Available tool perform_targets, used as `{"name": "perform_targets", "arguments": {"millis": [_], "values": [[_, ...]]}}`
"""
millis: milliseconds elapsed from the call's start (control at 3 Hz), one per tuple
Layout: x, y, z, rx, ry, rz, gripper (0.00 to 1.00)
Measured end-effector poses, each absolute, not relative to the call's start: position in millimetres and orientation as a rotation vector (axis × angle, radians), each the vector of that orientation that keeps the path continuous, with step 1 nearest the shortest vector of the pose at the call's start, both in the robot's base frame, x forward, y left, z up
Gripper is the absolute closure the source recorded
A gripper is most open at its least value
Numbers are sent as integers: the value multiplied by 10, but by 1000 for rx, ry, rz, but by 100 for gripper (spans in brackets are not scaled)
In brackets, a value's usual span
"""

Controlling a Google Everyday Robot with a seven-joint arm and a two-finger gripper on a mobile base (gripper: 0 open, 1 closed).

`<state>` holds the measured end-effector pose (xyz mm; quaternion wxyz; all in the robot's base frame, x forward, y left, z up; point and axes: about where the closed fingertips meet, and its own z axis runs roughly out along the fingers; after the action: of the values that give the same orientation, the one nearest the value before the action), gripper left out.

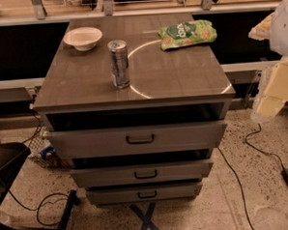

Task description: Move redbull can near paper bowl

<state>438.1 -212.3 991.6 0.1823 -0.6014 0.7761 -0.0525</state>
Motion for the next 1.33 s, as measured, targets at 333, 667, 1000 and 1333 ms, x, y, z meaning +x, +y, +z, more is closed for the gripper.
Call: {"name": "perform_targets", "arguments": {"millis": [333, 667, 1000, 1333], "values": [[4382, -2122, 9917, -1697, 2190, -148, 0], [4472, -2080, 9939, -1681, 2162, -135, 0], [4701, -2018, 9857, -1623, 2067, -48, 0], [5041, -1882, 9756, -1517, 1892, 81, 0]]}}
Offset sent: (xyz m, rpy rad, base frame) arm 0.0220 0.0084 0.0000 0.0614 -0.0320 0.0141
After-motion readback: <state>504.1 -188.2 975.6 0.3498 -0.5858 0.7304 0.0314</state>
